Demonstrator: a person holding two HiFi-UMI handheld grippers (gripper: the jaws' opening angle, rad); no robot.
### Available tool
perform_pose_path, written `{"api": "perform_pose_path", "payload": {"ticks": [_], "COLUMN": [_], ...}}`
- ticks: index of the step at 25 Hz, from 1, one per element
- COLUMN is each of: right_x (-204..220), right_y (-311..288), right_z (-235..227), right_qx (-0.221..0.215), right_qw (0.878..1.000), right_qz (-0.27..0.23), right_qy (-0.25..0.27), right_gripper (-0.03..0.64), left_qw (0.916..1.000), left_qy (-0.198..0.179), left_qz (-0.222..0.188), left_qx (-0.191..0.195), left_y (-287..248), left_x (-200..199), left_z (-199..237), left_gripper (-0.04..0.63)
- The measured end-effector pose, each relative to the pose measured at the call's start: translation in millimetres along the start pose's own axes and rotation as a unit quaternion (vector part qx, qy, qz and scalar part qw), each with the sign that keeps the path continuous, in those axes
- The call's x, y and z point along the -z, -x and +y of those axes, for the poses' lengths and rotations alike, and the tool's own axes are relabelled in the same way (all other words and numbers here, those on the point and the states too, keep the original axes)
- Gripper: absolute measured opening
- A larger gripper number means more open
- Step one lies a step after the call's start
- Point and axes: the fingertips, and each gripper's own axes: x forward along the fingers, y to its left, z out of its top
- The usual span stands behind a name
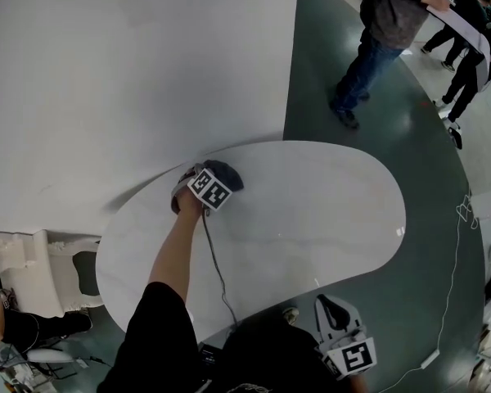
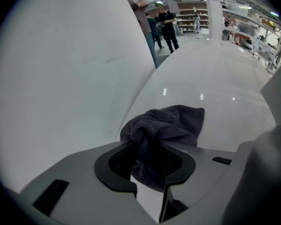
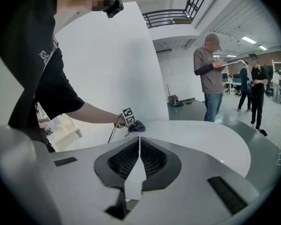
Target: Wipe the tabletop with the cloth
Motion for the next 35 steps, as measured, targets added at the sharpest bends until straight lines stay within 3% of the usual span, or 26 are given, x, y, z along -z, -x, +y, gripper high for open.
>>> {"api": "perform_pose_path", "payload": {"ticks": [6,13,16,24,35], "right_x": [-5,-12,-9,-3,12], "right_y": [-12,-22,-16,15,63], "right_z": [-4,-4,-5,-14,-32], "right_qx": [0.021,0.022,0.02,-0.003,-0.019], "right_qw": [1.0,1.0,1.0,1.0,0.999], "right_qz": [0.003,-0.007,-0.007,-0.019,-0.047], "right_qy": [-0.005,-0.013,-0.016,-0.004,0.002], "right_gripper": [0.014,0.014,0.014,0.014,0.014], "left_qw": [0.9993,0.9995,0.9988,0.9939,0.9914], "left_qy": [-0.031,-0.021,-0.039,-0.104,-0.119], "left_qz": [-0.011,-0.021,-0.025,-0.028,-0.022], "left_qx": [-0.016,-0.01,0.016,0.025,0.049], "left_y": [-12,-14,-5,26,72], "left_x": [-22,-28,-38,-53,-34], "left_z": [12,9,-16,-105,-222], "left_gripper": [0.114,0.106,0.106,0.104,0.103]}}
